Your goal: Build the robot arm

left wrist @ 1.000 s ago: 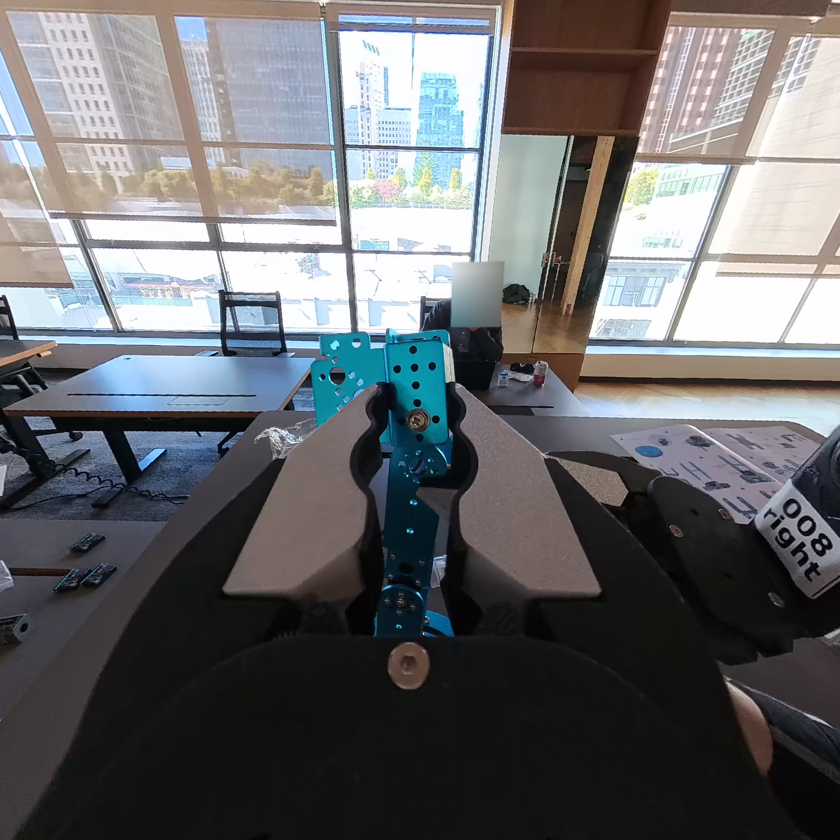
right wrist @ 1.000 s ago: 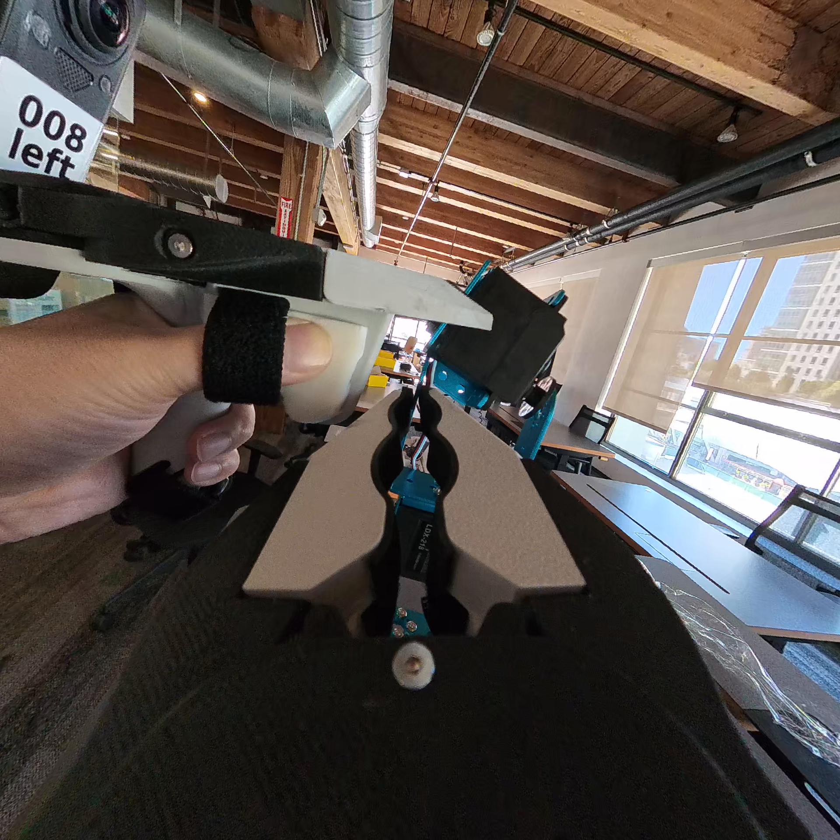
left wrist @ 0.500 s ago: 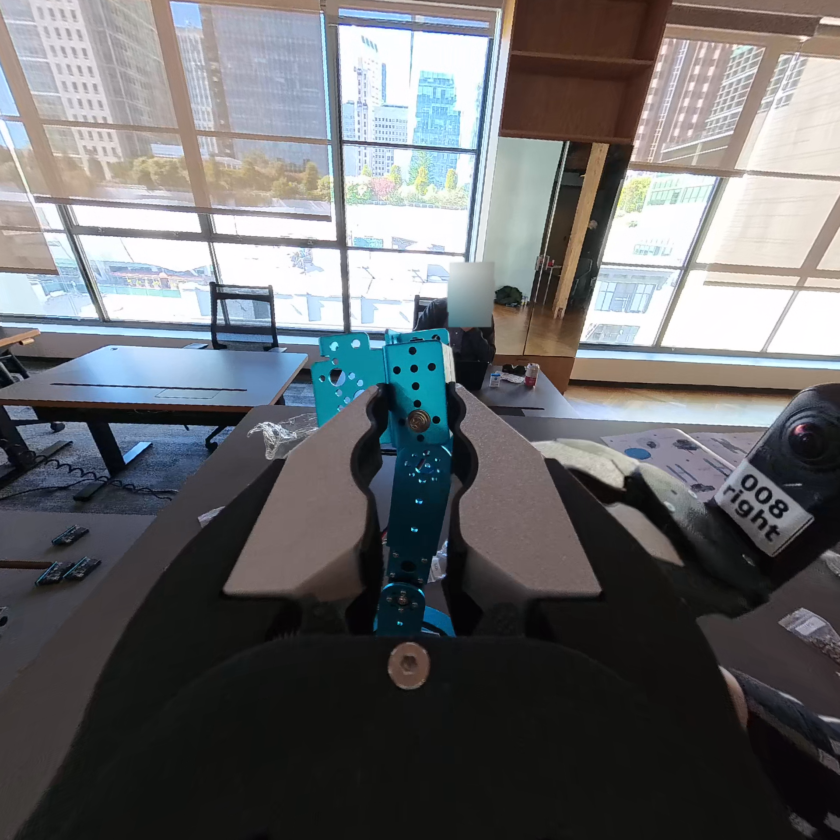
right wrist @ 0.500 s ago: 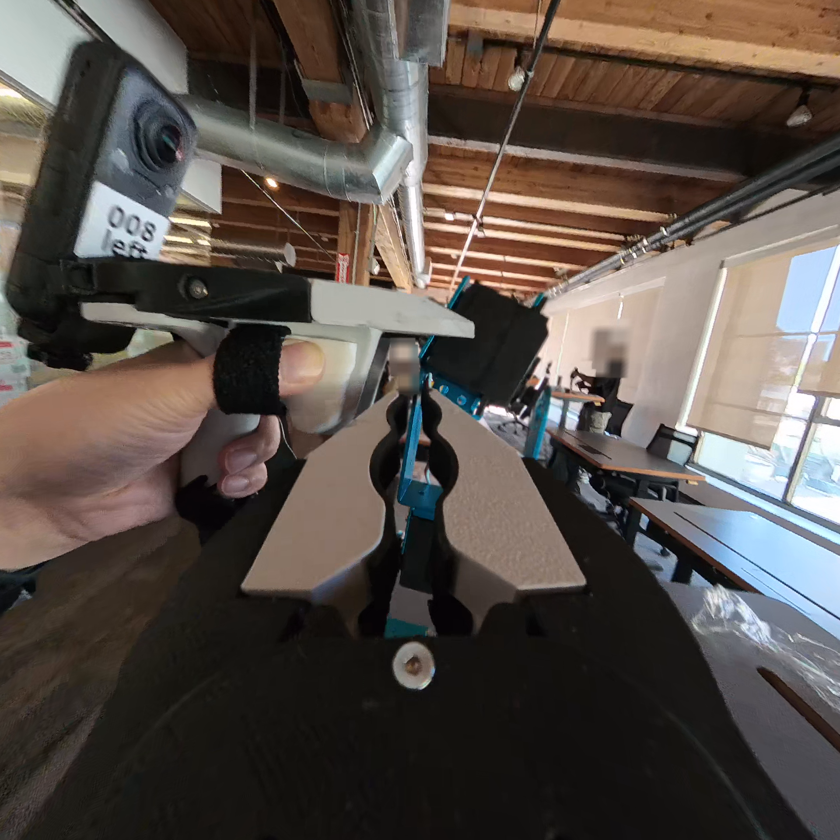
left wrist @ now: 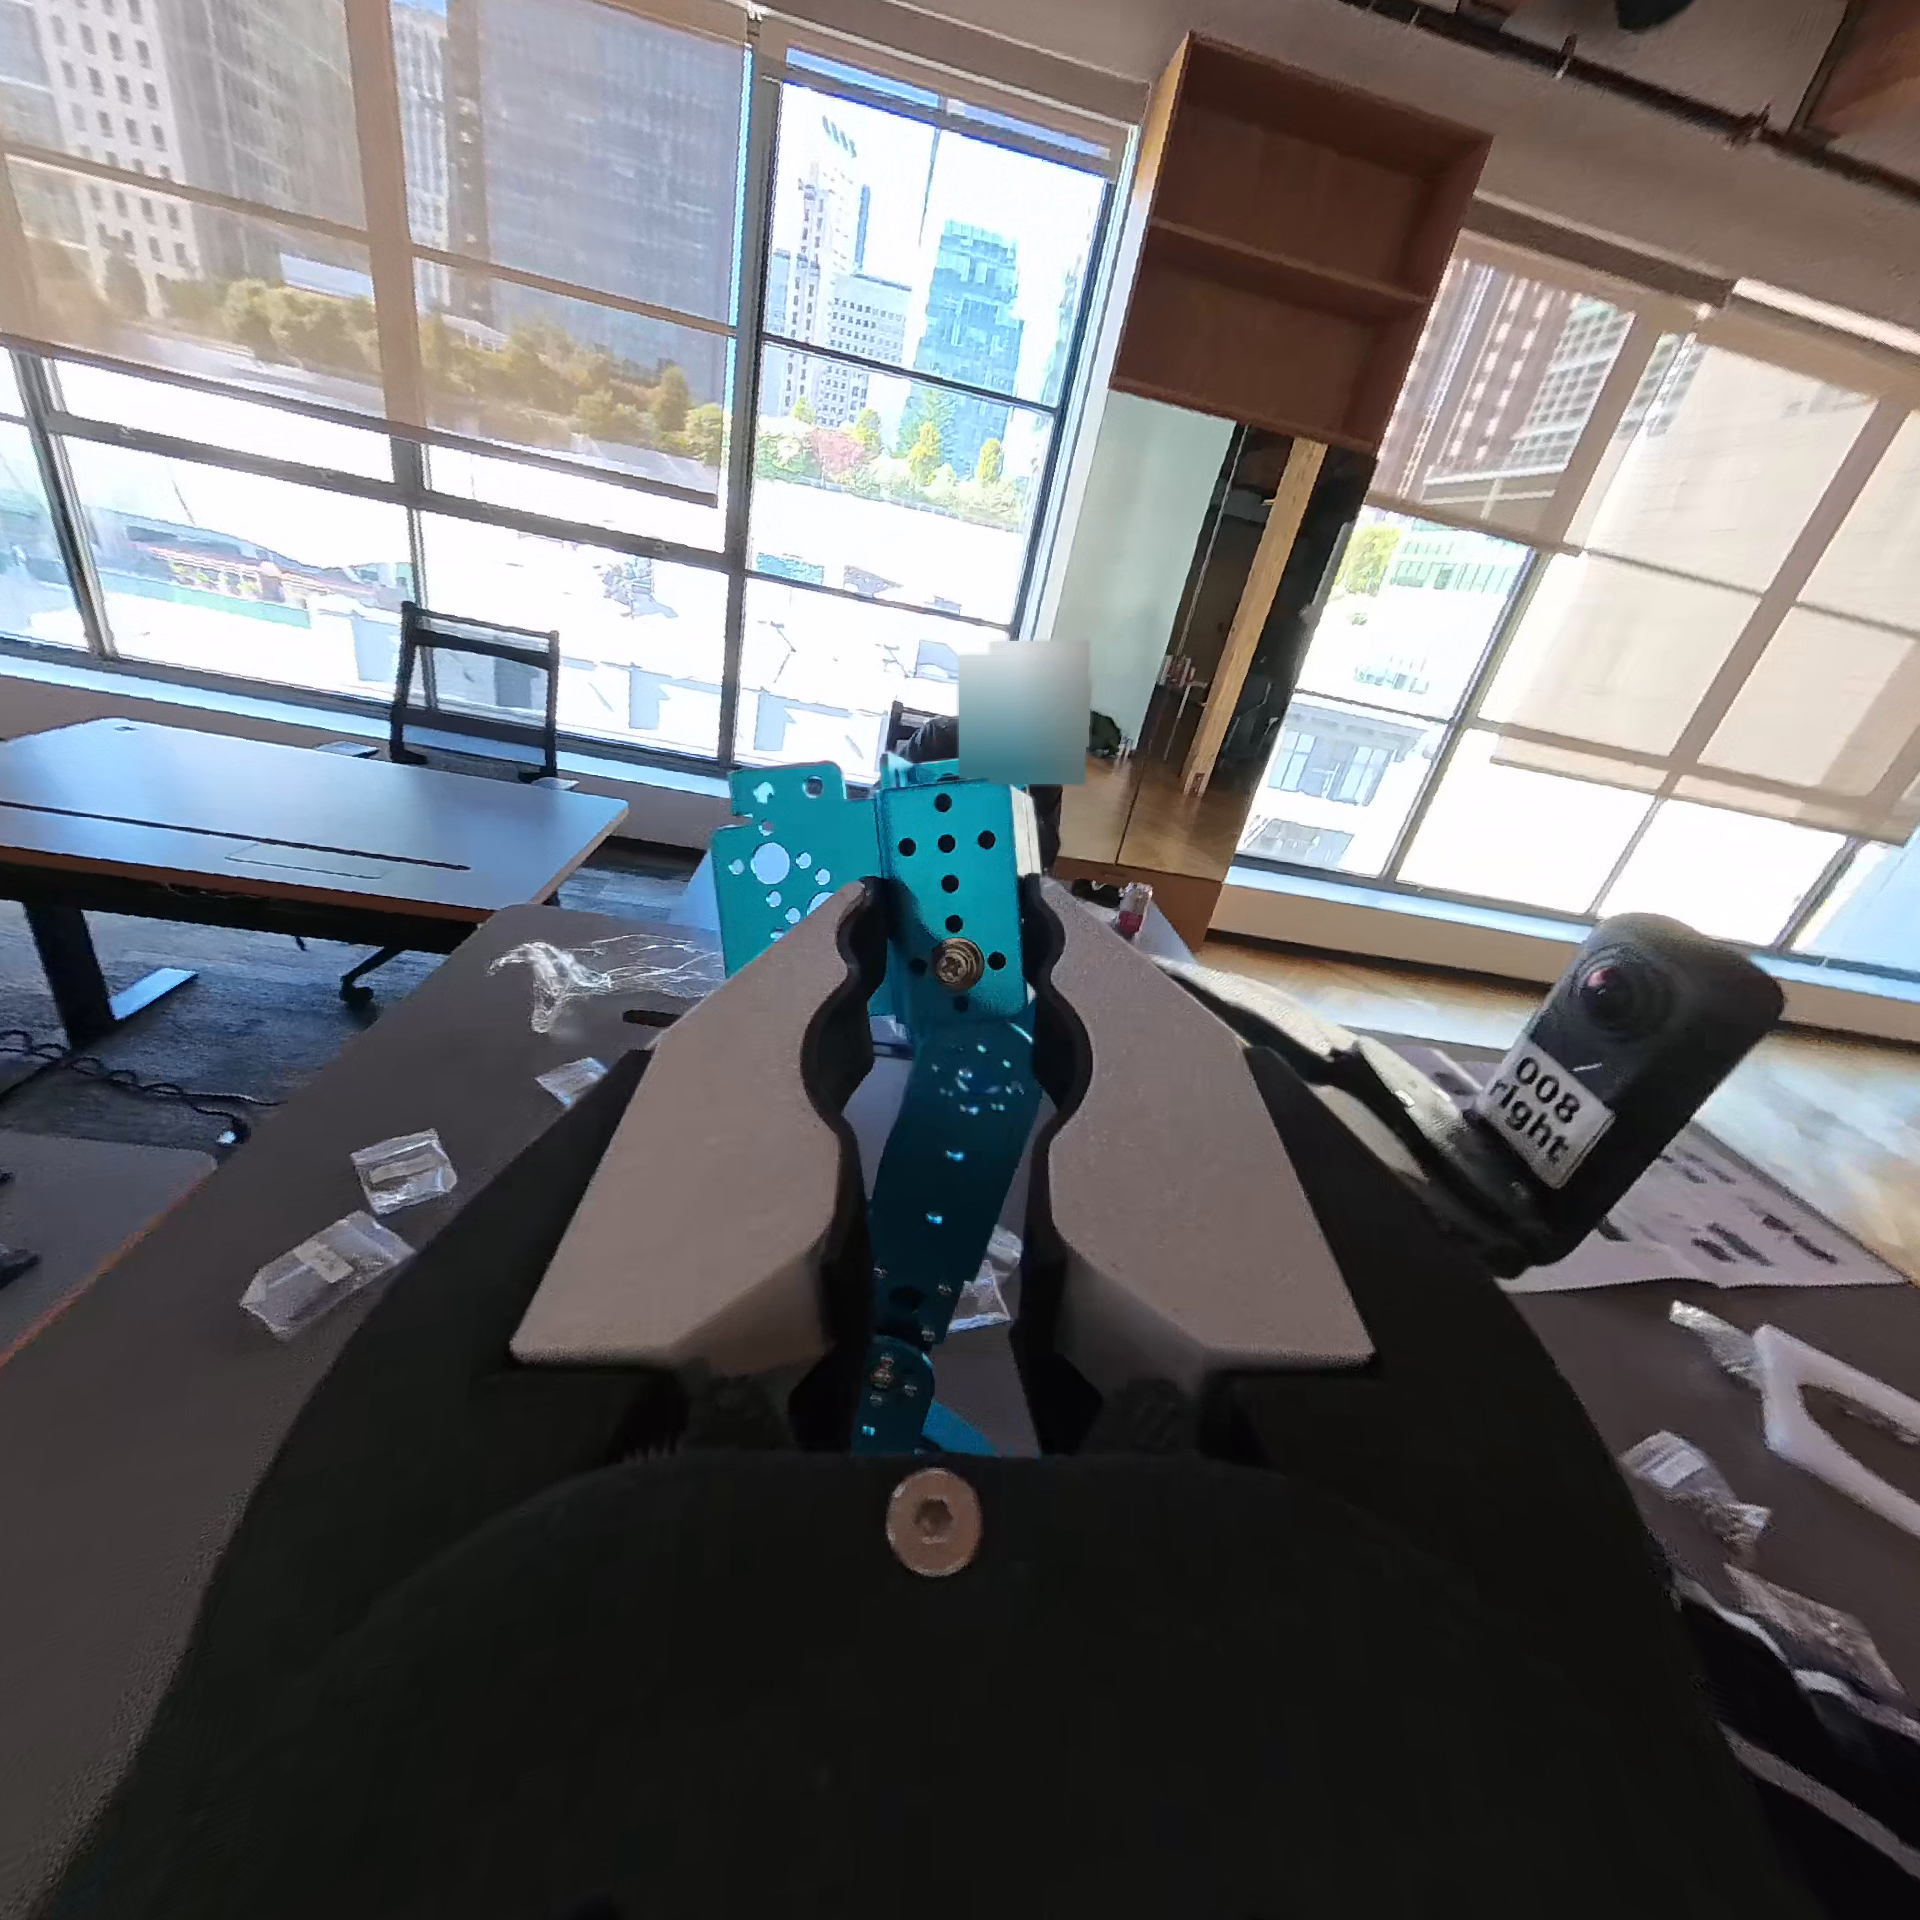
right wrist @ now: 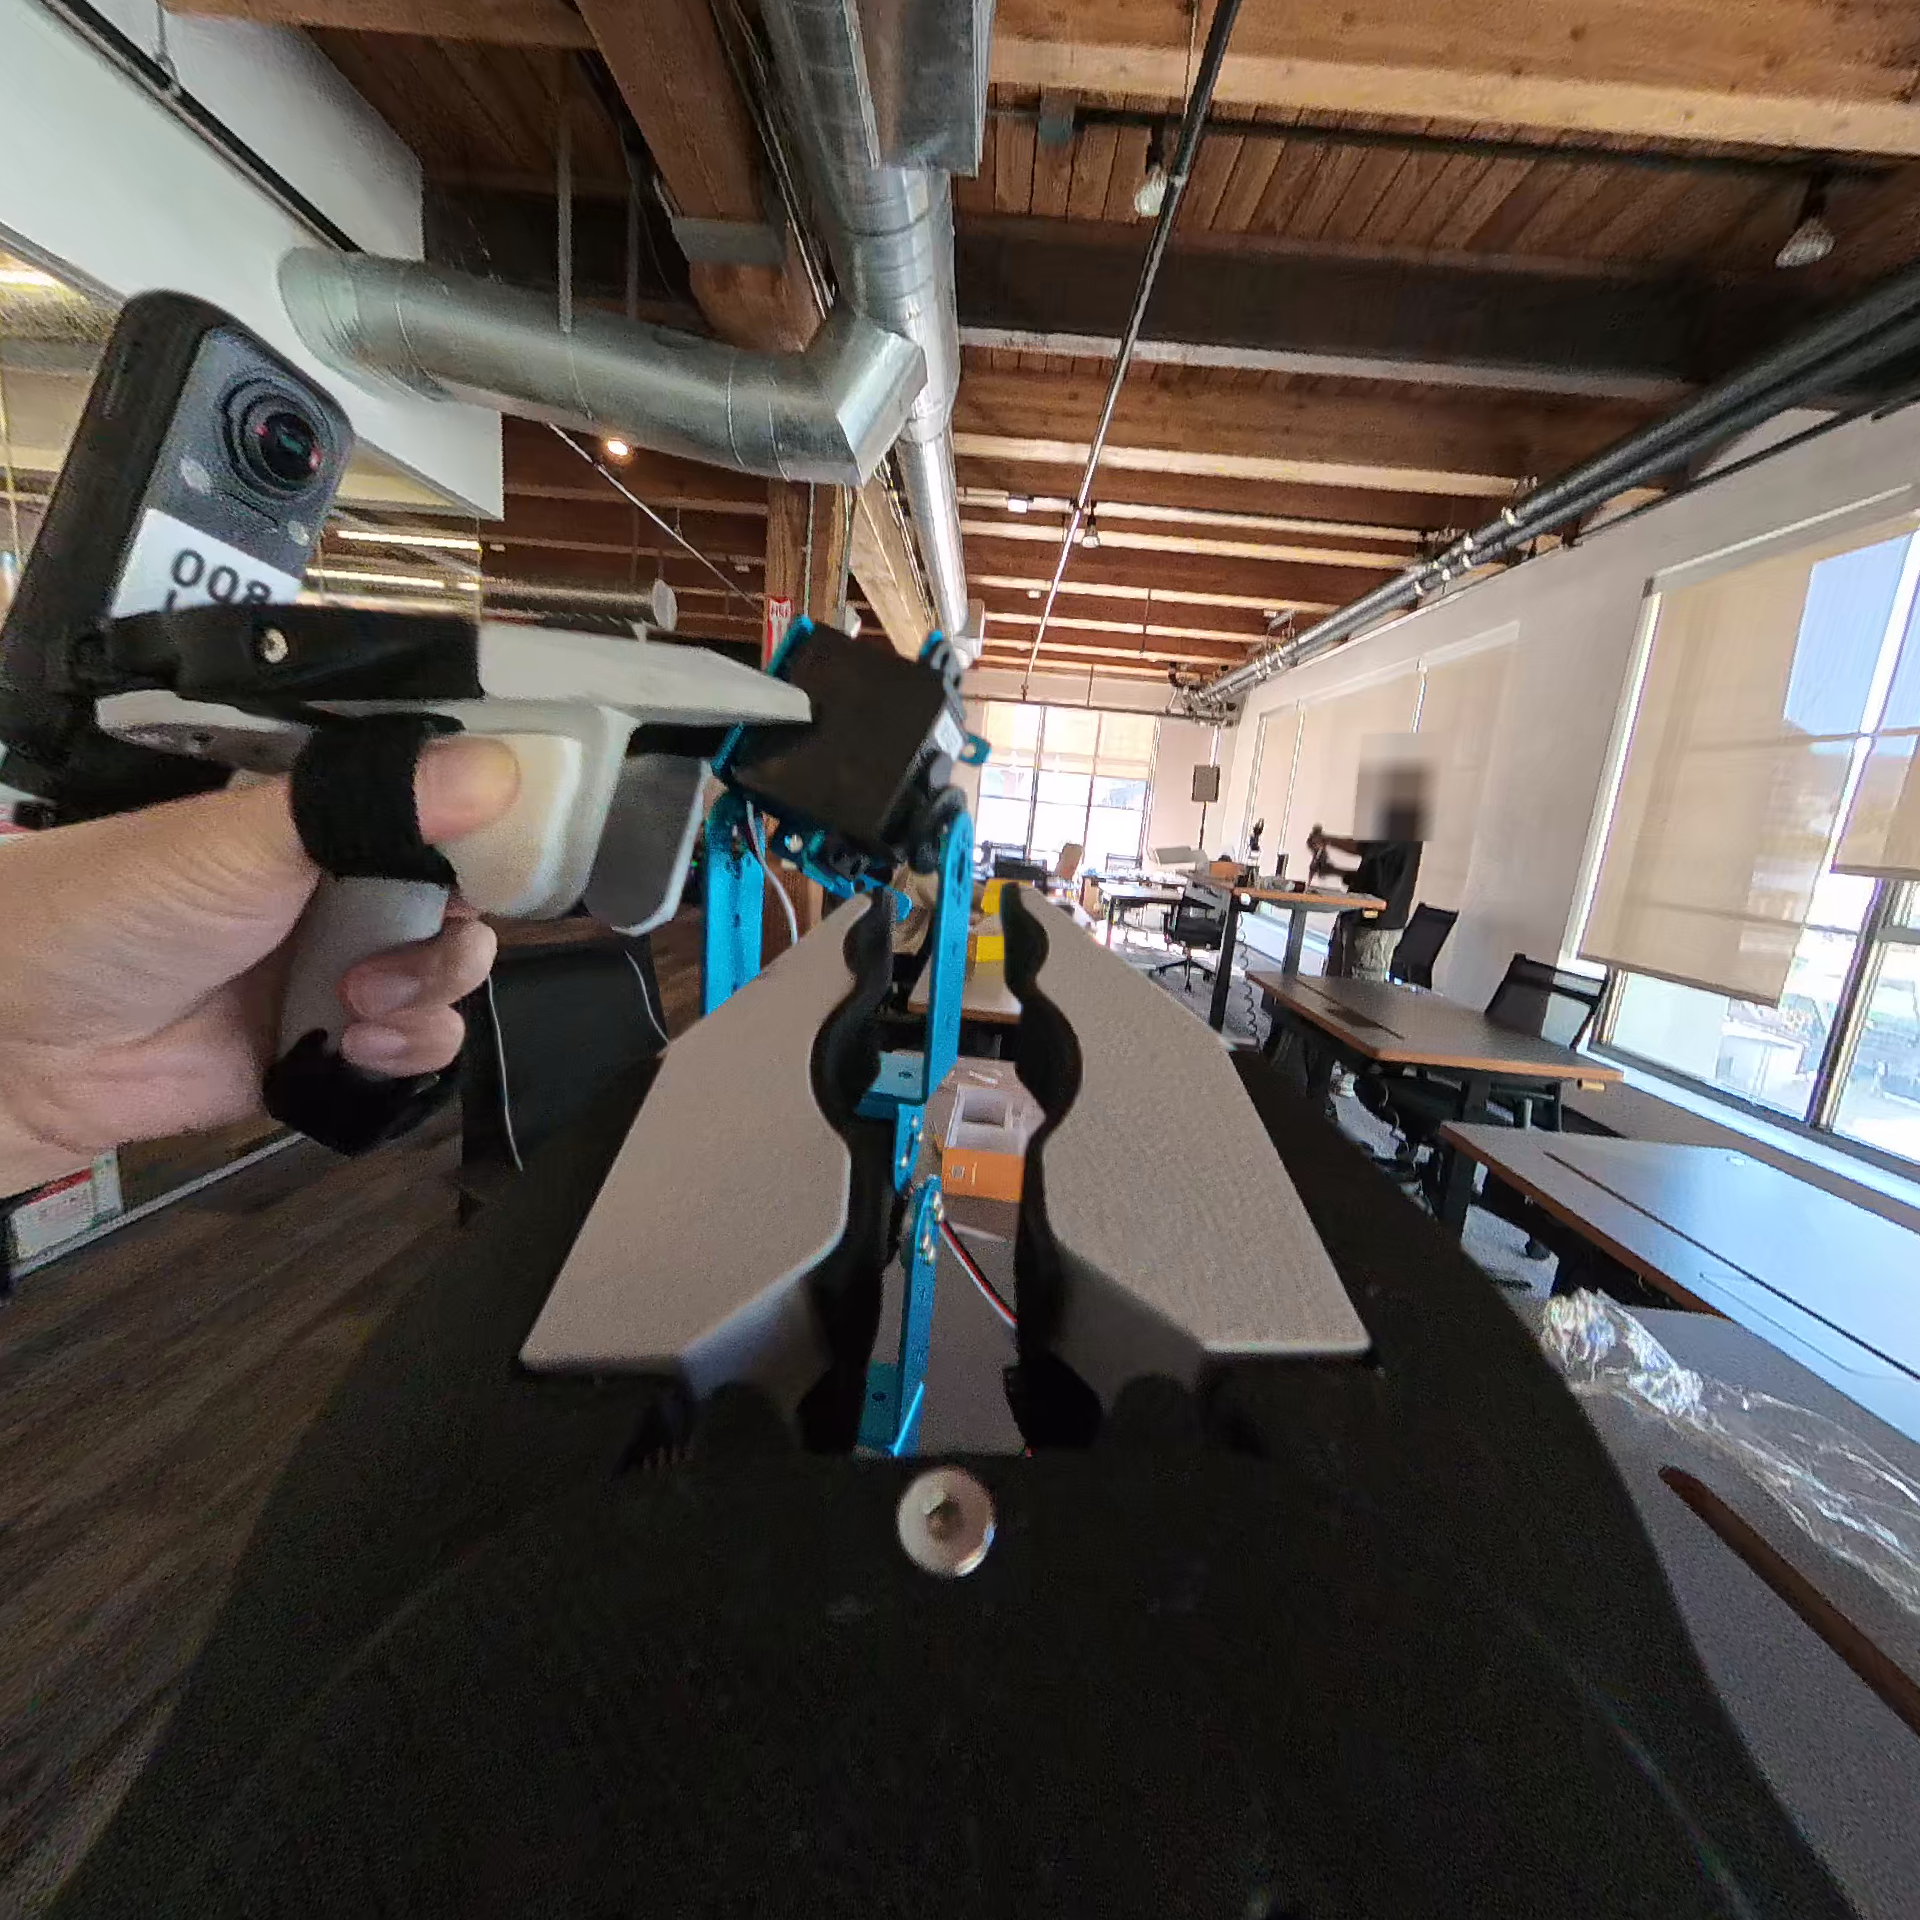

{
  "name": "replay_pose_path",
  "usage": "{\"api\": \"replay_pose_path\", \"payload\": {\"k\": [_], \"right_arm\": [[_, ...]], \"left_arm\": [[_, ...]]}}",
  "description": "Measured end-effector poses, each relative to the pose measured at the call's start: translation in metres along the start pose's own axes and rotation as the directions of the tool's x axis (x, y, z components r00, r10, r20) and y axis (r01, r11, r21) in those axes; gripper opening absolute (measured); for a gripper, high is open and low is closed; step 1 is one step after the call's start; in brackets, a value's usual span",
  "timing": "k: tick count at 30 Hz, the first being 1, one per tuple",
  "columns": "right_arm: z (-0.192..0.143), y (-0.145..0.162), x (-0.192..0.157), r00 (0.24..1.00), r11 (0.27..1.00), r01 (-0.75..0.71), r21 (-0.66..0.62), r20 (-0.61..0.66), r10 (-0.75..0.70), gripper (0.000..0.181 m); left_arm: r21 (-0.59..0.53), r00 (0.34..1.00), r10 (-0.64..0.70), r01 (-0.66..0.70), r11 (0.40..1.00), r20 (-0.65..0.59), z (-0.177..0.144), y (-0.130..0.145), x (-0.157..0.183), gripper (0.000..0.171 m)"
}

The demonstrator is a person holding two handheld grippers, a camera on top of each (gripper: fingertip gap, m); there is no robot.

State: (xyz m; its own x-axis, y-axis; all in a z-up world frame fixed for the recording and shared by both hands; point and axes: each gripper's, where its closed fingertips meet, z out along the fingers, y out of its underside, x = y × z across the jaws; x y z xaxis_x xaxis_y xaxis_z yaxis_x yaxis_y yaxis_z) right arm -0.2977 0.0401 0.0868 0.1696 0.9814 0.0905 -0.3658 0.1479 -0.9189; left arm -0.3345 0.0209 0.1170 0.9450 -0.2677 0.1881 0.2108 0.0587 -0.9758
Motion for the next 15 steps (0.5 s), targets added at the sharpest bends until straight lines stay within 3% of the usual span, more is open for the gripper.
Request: {"api": "replay_pose_path", "payload": {"k": [11,15], "right_arm": [[0.01,0.019,-0.006,0.999,0.998,-0.046,-0.044,0.02,0.047,0.025],[0.009,0.021,-0.001,0.999,0.998,-0.037,-0.055,0.005,0.037,0.026]], "left_arm": [[0.064,0.957,-0.273,0.28,0.958,-0.099,-0.009,-0.002,-0.019,0.023],[0.108,0.949,-0.289,0.303,0.947,-0.129,-0.019,-0.008,-0.03,0.023]]}}
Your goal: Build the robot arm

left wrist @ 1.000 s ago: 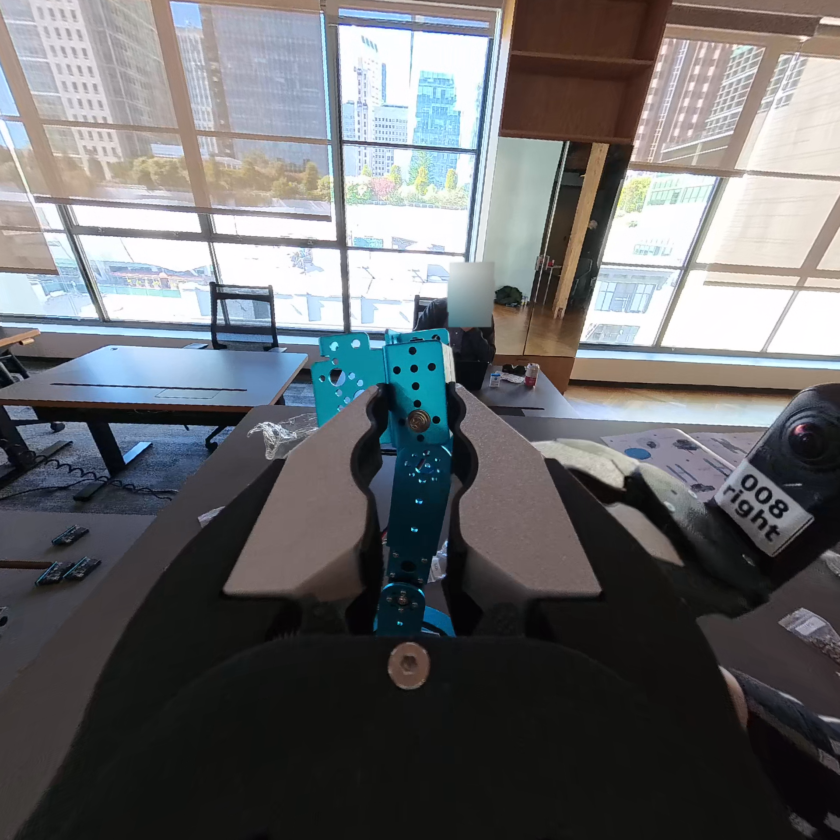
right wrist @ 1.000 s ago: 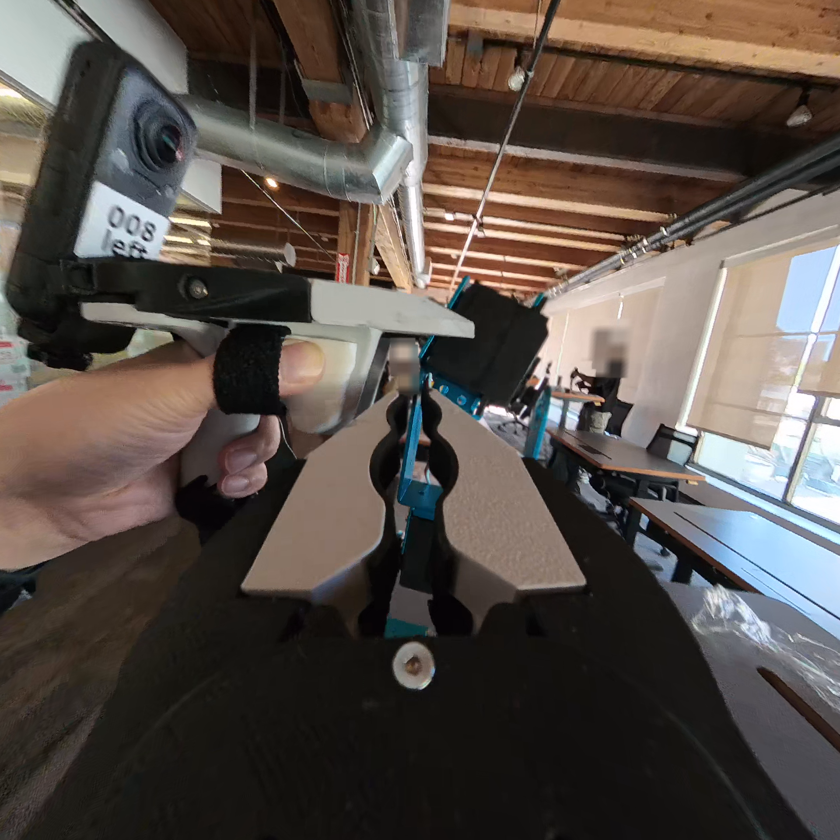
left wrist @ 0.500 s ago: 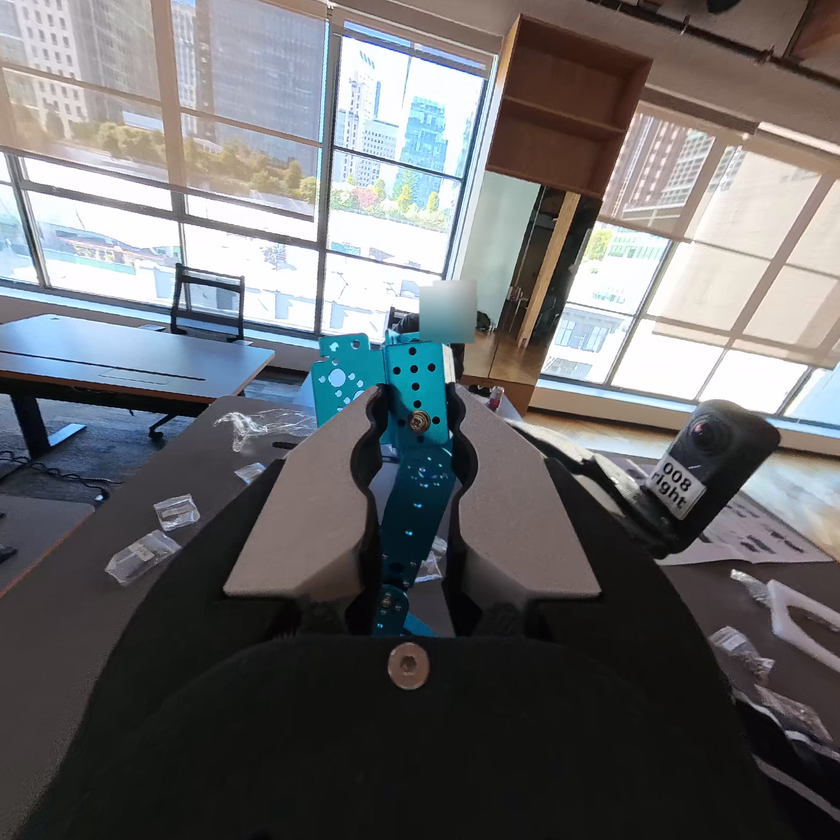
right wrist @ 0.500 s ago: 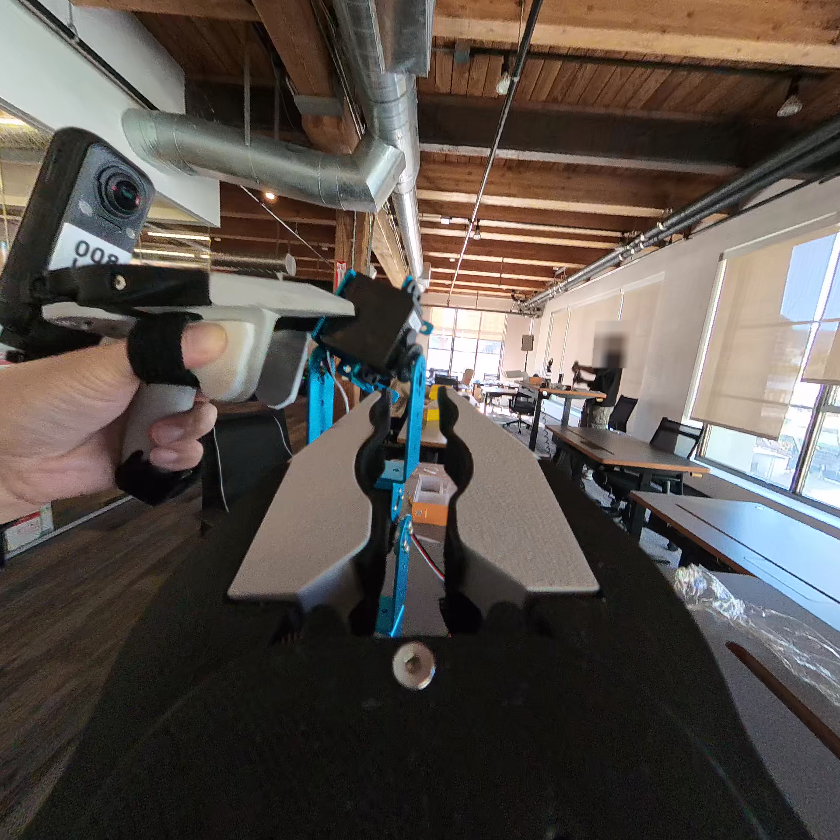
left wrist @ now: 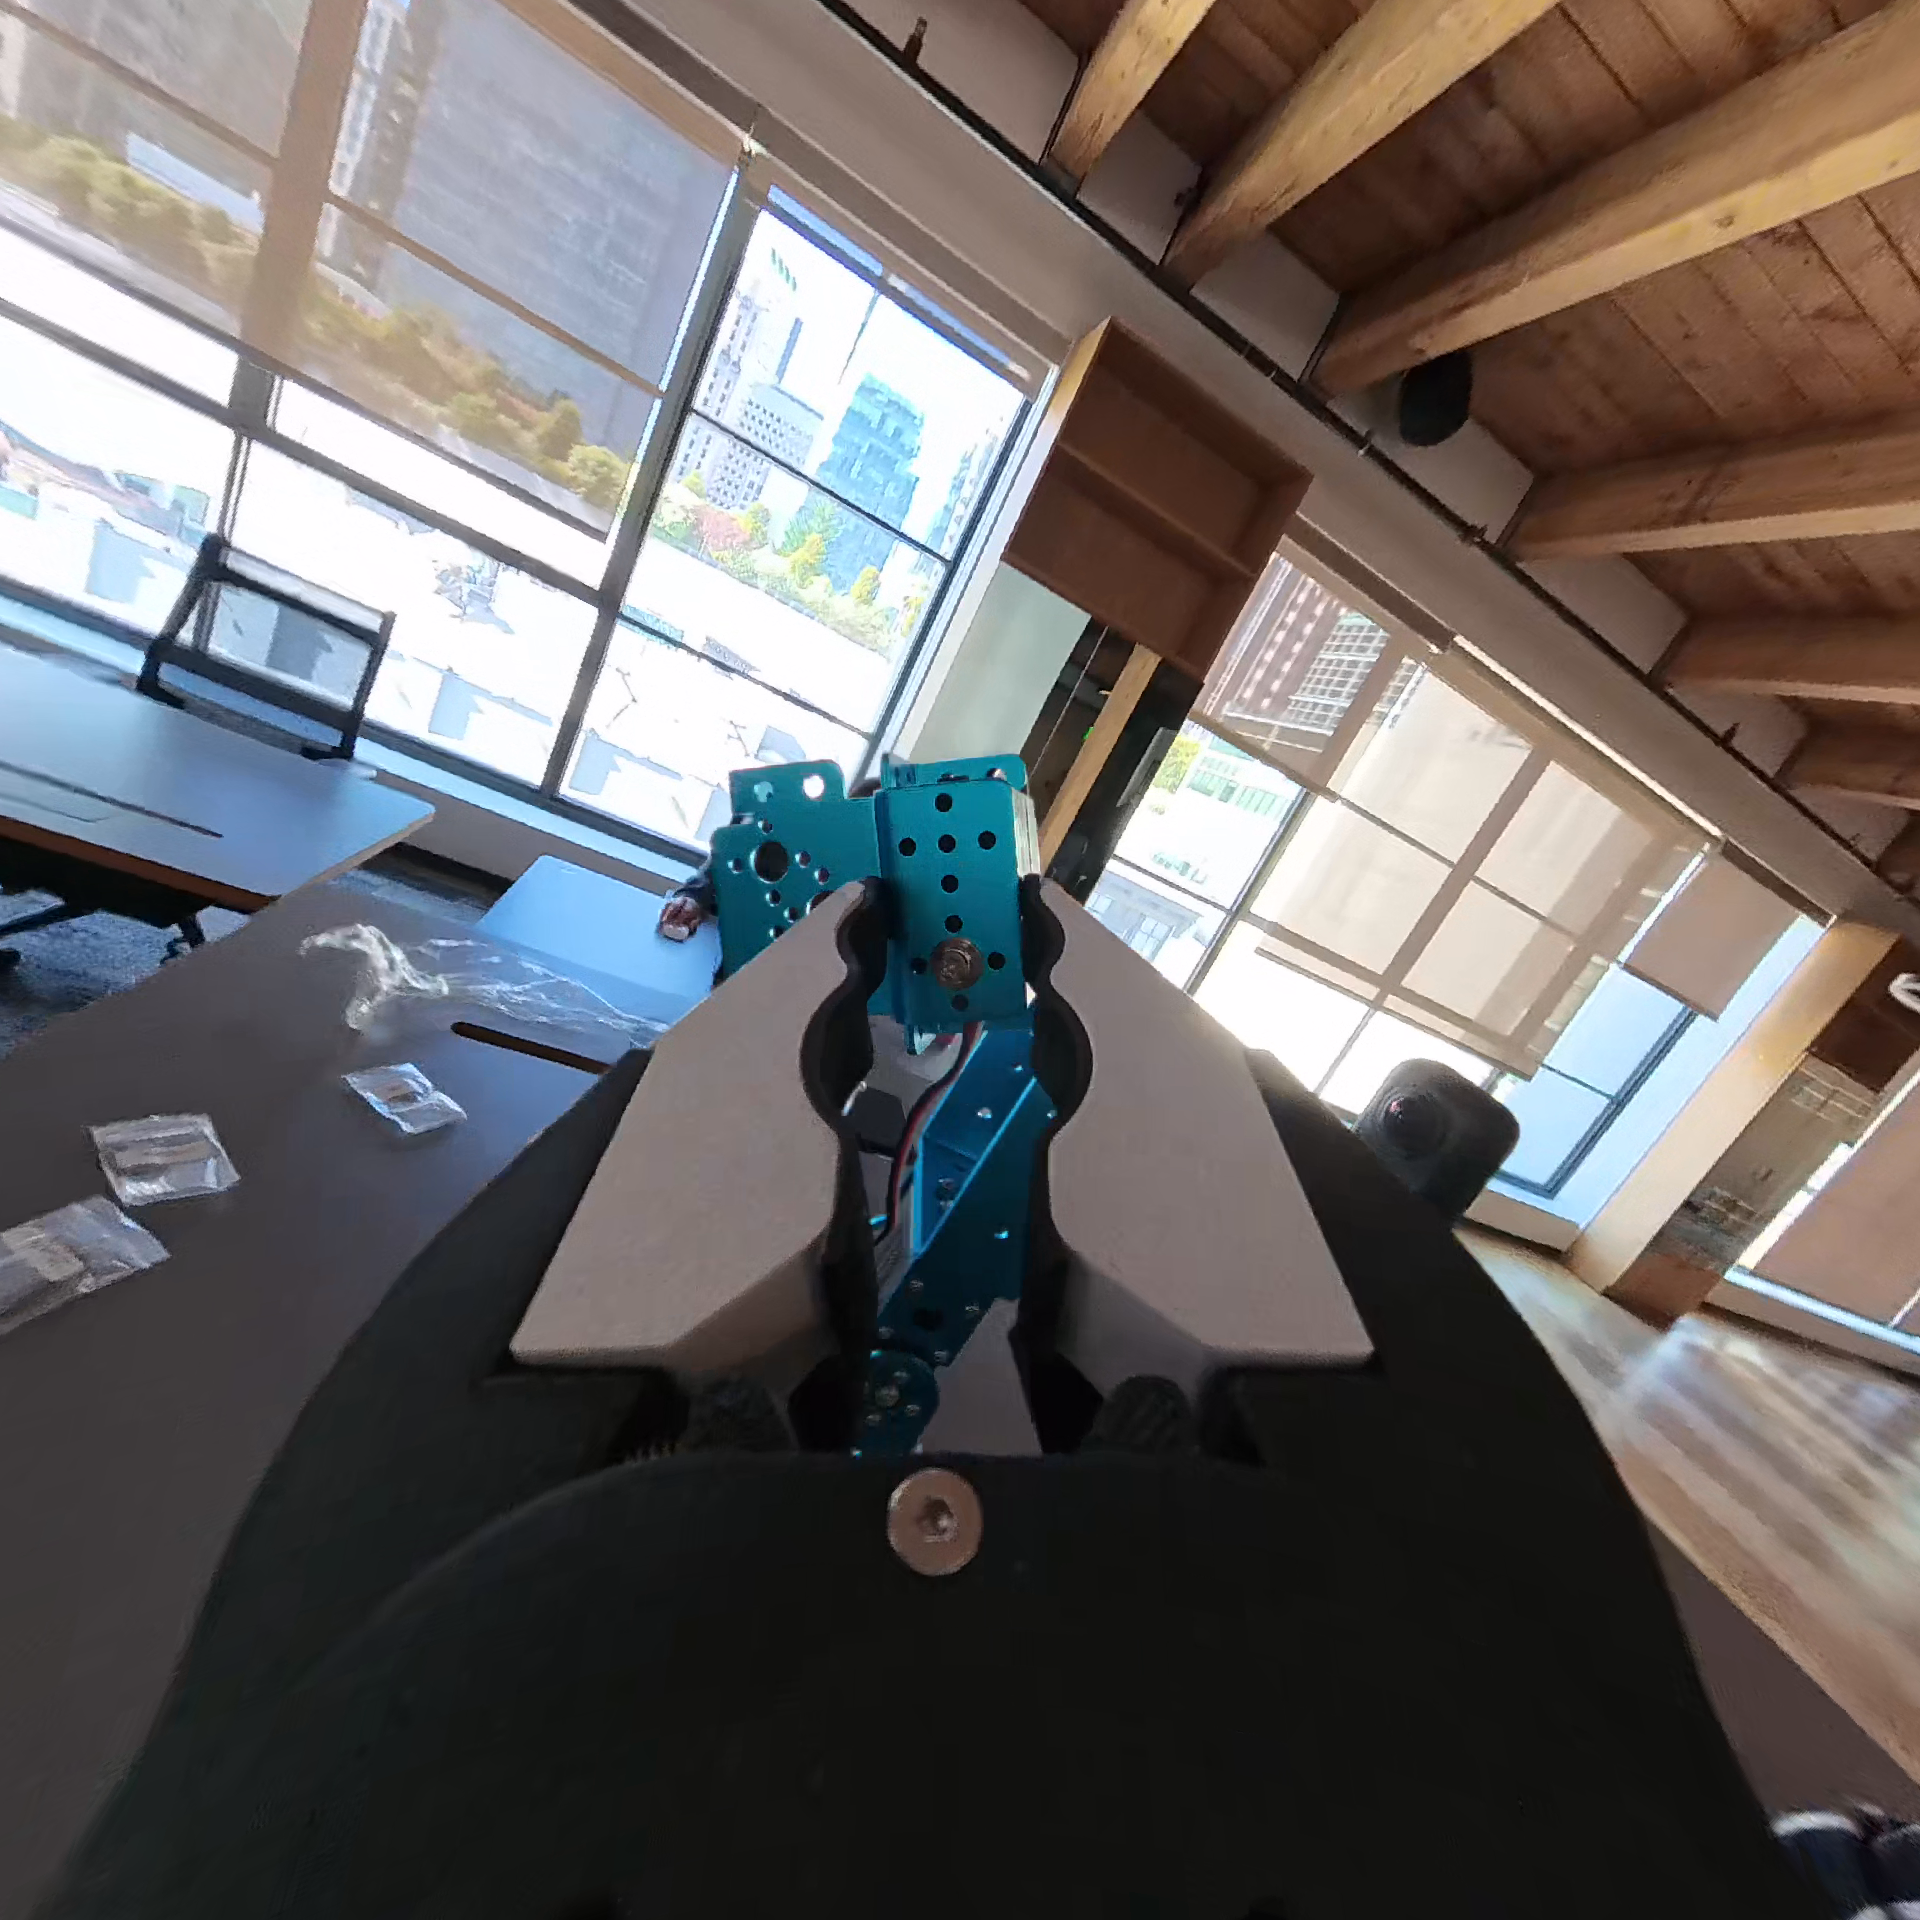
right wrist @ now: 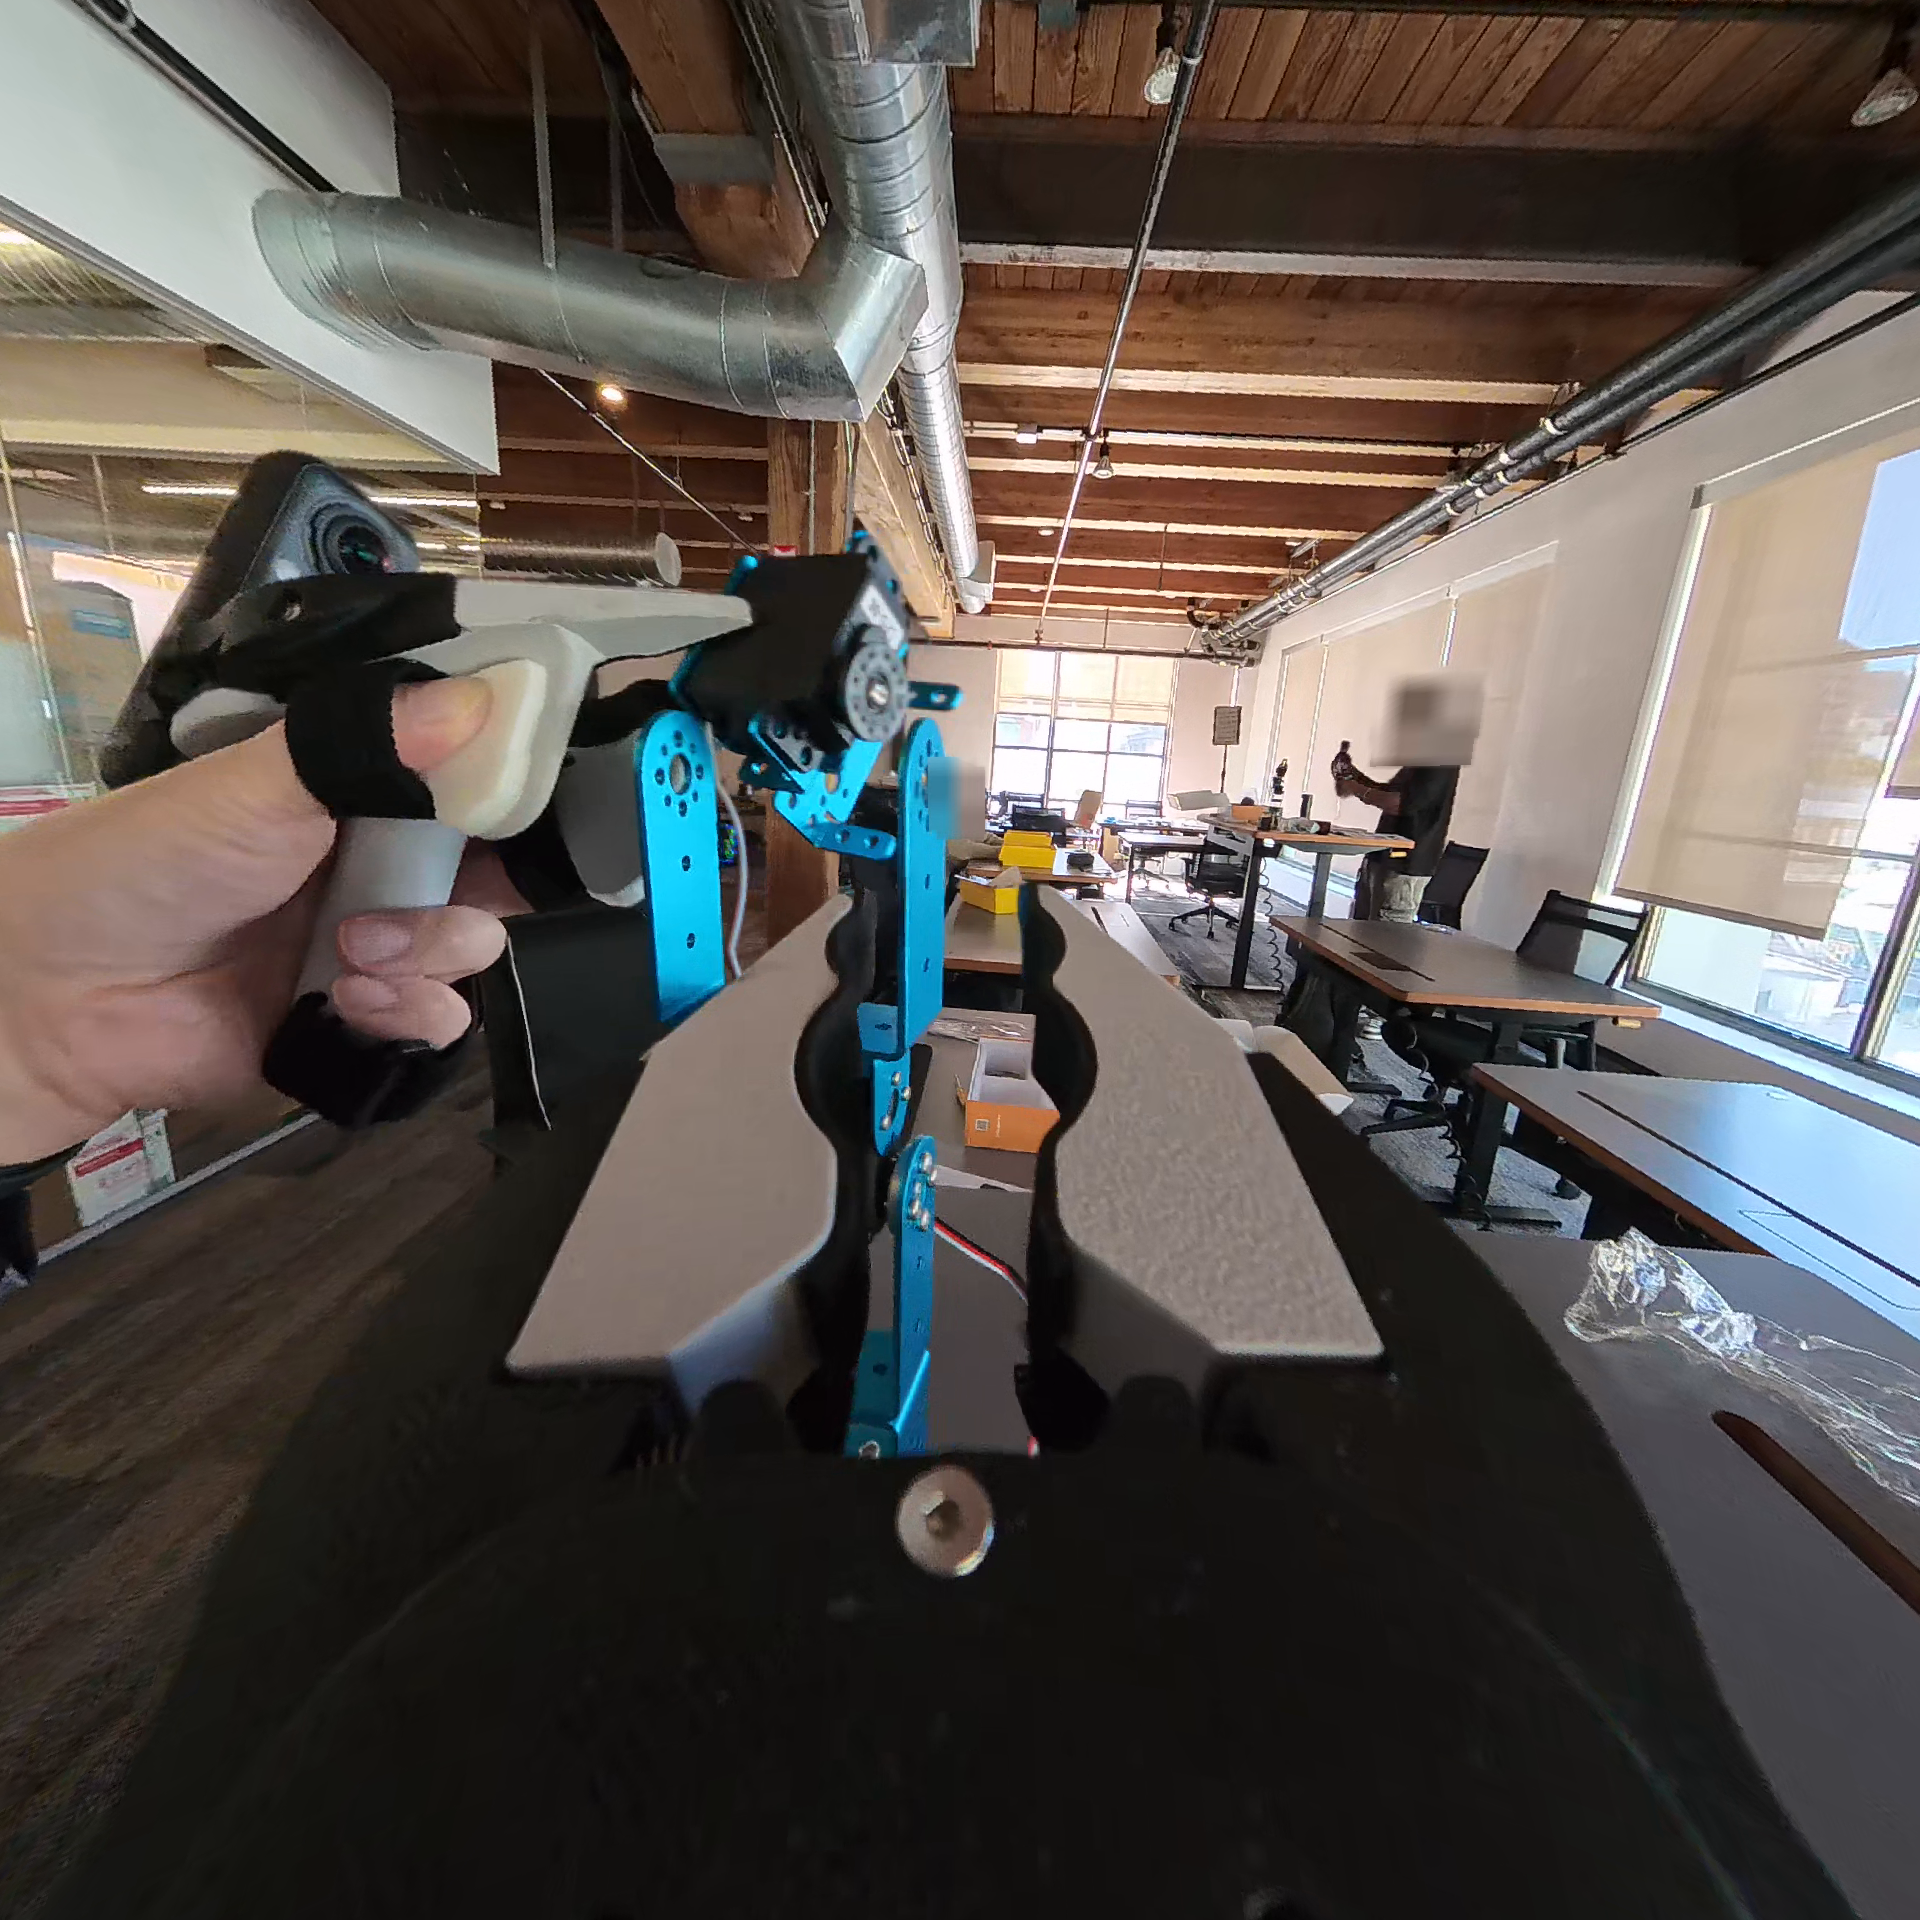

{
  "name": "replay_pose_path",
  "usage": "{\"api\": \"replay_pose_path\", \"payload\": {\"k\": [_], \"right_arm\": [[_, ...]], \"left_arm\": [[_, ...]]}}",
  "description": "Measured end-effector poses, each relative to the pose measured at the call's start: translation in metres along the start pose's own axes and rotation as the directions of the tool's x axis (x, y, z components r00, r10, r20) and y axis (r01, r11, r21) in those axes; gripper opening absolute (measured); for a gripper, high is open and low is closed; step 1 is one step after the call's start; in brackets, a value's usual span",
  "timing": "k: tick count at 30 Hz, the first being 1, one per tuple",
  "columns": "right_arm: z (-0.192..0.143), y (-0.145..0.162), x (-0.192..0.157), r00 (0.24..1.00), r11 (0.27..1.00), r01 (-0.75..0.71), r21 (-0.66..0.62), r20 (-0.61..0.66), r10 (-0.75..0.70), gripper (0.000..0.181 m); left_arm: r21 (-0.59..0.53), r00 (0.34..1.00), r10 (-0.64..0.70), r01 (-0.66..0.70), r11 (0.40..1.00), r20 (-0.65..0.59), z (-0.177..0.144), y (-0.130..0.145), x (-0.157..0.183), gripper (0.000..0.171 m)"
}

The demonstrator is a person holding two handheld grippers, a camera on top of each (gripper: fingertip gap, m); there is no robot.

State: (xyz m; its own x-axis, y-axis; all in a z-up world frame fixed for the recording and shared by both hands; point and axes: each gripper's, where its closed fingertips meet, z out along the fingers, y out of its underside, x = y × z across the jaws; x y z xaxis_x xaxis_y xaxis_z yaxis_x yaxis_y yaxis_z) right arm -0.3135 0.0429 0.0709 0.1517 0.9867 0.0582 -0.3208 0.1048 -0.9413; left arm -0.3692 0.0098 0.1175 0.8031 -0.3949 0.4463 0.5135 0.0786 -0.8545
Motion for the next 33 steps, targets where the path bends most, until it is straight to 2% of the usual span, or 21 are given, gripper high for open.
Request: {"api": "replay_pose_path", "payload": {"k": [5,9,12,14,17,19,21,24,26,29,31,33], "right_arm": [[-0.005,-0.007,0.005,0.999,1.0,0.028,0.002,-0.019,-0.028,0.028],[-0.01,-0.022,0.002,0.998,0.998,0.066,-0.025,-0.002,-0.066,0.038],[-0.015,-0.035,-0.023,0.984,0.987,0.119,-0.104,0.143,-0.104,0.038],[-0.011,-0.039,-0.034,0.961,0.957,0.224,-0.186,0.208,-0.184,0.042],[0.008,-0.051,-0.045,0.876,0.833,0.469,-0.293,0.278,-0.395,0.049],[0.018,-0.059,-0.061,0.797,0.734,0.594,-0.33,0.367,-0.48,0.051],[0.025,-0.064,-0.069,0.751,0.659,0.655,-0.369,0.412,-0.516,0.058],[0.027,-0.073,-0.079,0.724,0.62,0.685,-0.383,0.452,-0.522,0.066],[0.026,-0.081,-0.088,0.674,0.583,0.734,-0.348,0.48,-0.562,0.065],[0.021,-0.078,-0.099,0.584,0.475,0.809,-0.346,0.565,-0.583,0.055],[0.014,-0.069,-0.105,0.614,0.456,0.785,-0.419,0.622,-0.485,0.04],[0.01,-0.066,-0.106,0.659,0.451,0.748,-0.488,0.627,-0.416,0.039]], "left_arm": [[0.037,0.984,0.171,-0.17,0.985,-0.042,-0.026,-0.014,0.003,0.024],[0.051,0.937,0.345,-0.342,0.938,-0.053,-0.047,-0.017,0.008,0.024],[0.037,0.892,0.445,-0.444,0.895,-0.083,-0.049,-0.015,0.012,0.023],[0.034,0.868,0.483,-0.483,0.875,-0.115,-0.044,-0.014,0.016,0.023],[0.076,0.832,0.522,-0.517,0.852,-0.191,-0.036,-0.013,0.032,0.023],[0.123,0.771,0.597,-0.585,0.802,-0.222,-0.037,-0.013,0.046,0.023],[0.157,0.687,0.683,-0.668,0.728,-0.247,-0.039,-0.01,0.056,0.023],[0.202,0.564,0.763,-0.746,0.635,-0.316,-0.045,-0.004,0.071,0.023],[0.226,0.494,0.791,-0.776,0.589,-0.361,-0.049,0.002,0.078,0.023],[0.274,0.382,0.827,-0.814,0.513,-0.413,-0.056,0.009,0.088,0.023],[0.295,0.337,0.839,-0.825,0.482,-0.428,-0.058,0.013,0.092,0.023],[0.302,0.318,0.838,-0.827,0.474,-0.443,-0.059,0.015,0.094,0.023]]}}
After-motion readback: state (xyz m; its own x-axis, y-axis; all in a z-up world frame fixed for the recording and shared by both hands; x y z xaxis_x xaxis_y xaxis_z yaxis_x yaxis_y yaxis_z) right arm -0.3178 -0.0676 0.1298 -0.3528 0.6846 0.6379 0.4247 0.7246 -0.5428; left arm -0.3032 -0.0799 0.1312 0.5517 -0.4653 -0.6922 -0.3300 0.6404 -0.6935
